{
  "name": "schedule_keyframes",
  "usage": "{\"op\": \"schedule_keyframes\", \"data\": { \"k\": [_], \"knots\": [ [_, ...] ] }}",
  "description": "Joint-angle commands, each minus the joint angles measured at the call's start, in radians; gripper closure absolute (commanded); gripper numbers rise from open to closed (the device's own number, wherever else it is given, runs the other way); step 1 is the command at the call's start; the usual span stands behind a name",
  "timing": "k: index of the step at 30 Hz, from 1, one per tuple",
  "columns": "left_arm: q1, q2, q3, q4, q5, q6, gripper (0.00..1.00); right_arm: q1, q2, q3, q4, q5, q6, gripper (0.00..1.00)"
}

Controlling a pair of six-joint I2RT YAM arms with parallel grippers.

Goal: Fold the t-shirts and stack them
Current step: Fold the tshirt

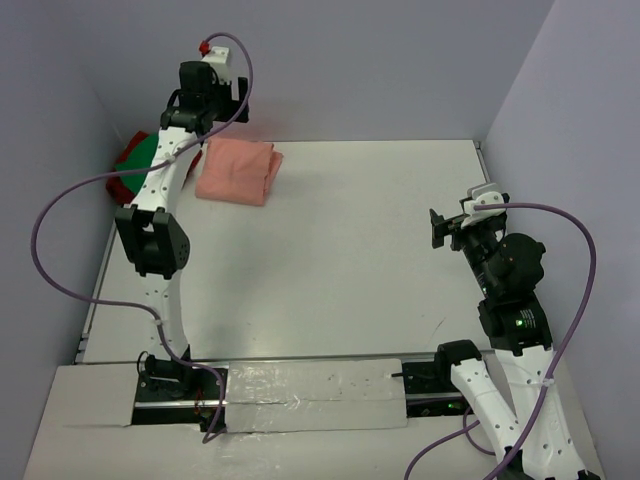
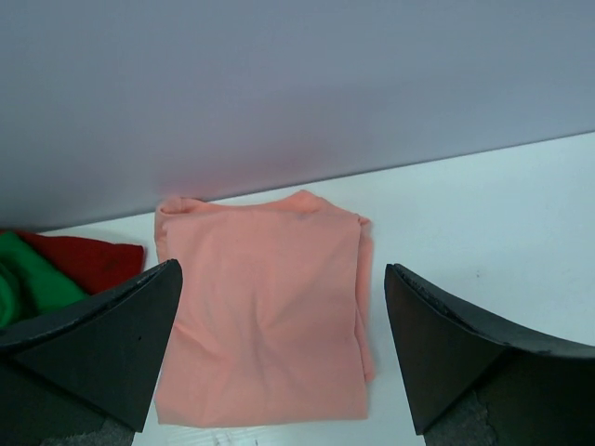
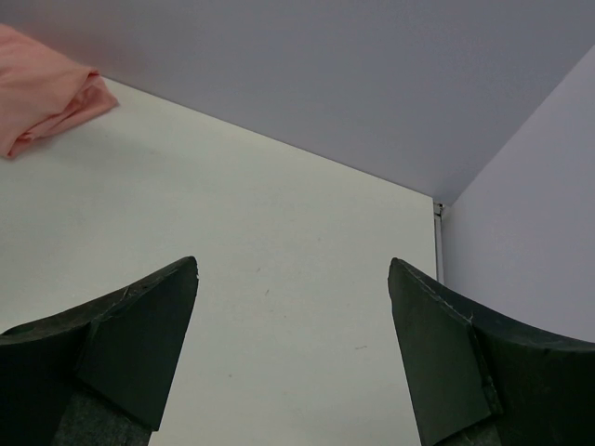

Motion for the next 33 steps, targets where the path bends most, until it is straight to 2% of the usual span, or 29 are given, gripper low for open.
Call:
{"op": "schedule_keyframes", "data": {
  "k": [1,8,12,15,22,24,25,26,29,31,33],
  "knots": [
    [-0.007,0.058,0.029,-0.063,-0.017,-0.019,0.01,-0.007,0.006,-0.006,0.011,-0.011,-0.004,0.11],
    [0.009,0.245,0.074,-0.202,0.007,-0.036,0.01,-0.007,0.006,-0.011,0.010,-0.011,-0.006,0.11],
    [0.021,0.373,0.166,-0.371,0.038,-0.042,0.01,-0.006,0.003,-0.011,0.008,-0.008,-0.006,0.11],
    [0.033,0.391,0.114,-0.397,0.070,-0.053,0.01,-0.007,-0.005,-0.011,0.007,-0.006,-0.006,0.11],
    [0.043,0.480,0.100,-0.519,0.085,-0.026,0.02,-0.006,-0.025,0.002,-0.001,-0.014,0.004,0.11],
    [0.049,0.480,0.086,-0.514,0.087,-0.027,0.08,-0.007,-0.037,0.000,-0.003,-0.016,0.005,0.11],
    [0.053,0.477,0.078,-0.506,0.101,-0.033,0.15,-0.007,-0.040,0.002,-0.003,-0.011,0.004,0.11],
    [0.056,0.482,0.080,-0.502,0.105,-0.038,0.31,-0.006,-0.044,0.003,-0.004,-0.011,0.004,0.11],
    [0.061,0.511,0.112,-0.528,0.134,-0.044,0.63,-0.004,-0.052,0.005,-0.013,-0.006,0.001,0.11],
    [0.059,0.510,0.091,-0.526,0.148,-0.039,0.72,-0.006,-0.055,0.008,-0.019,-0.005,-0.003,0.11],
    [0.061,0.490,0.040,-0.490,0.161,-0.033,0.74,-0.004,-0.058,0.014,-0.021,-0.005,0.000,0.11]
  ]
}}
